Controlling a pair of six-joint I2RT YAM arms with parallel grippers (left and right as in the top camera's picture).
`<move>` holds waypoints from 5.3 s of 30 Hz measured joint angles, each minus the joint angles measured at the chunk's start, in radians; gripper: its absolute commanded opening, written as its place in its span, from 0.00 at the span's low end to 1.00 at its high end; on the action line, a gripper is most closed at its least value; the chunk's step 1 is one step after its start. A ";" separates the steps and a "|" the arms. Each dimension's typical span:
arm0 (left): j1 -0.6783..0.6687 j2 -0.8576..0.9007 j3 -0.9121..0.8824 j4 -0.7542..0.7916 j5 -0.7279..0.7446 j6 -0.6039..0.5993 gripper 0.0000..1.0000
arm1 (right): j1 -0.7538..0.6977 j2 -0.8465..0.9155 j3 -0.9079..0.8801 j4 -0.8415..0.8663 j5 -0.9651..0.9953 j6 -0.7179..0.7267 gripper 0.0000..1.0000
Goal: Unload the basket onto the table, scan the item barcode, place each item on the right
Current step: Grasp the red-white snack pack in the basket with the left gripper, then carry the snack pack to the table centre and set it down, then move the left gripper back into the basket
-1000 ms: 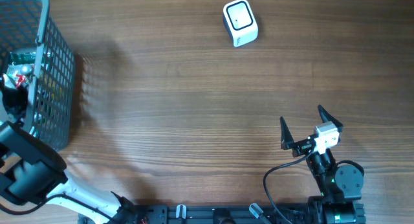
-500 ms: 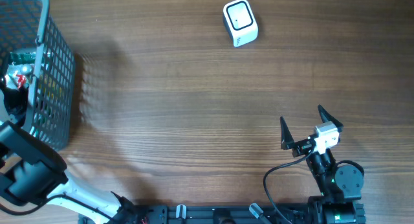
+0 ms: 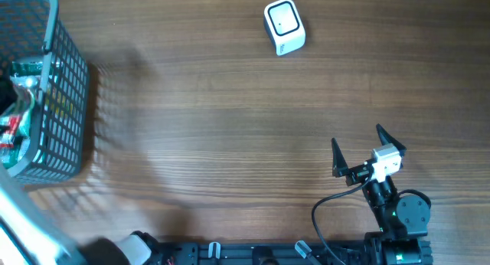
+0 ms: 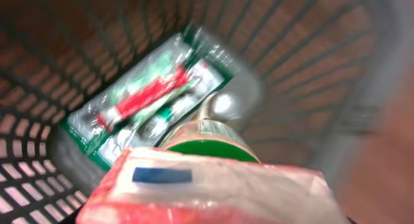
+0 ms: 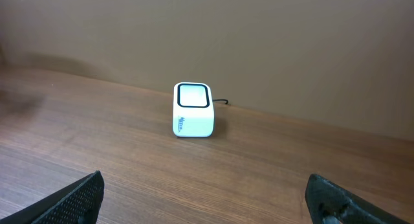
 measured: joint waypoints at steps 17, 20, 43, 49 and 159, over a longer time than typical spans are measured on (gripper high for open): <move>-0.239 -0.371 0.011 -0.096 0.364 -0.191 0.40 | 0.000 0.000 0.000 0.000 0.000 0.000 1.00; -0.349 -0.357 0.011 -0.146 0.347 -0.196 0.40 | 0.000 0.000 0.000 0.000 0.000 0.000 1.00; -1.120 0.157 0.004 -0.151 -0.238 -0.340 0.41 | 0.000 0.000 0.000 0.000 0.000 0.000 1.00; -1.202 0.218 -0.122 0.061 -0.299 -0.394 0.41 | 0.000 0.000 0.000 0.000 0.000 0.000 1.00; -0.523 -0.046 -0.148 0.145 -0.211 -0.296 1.00 | 0.000 0.000 0.000 0.000 0.000 0.000 1.00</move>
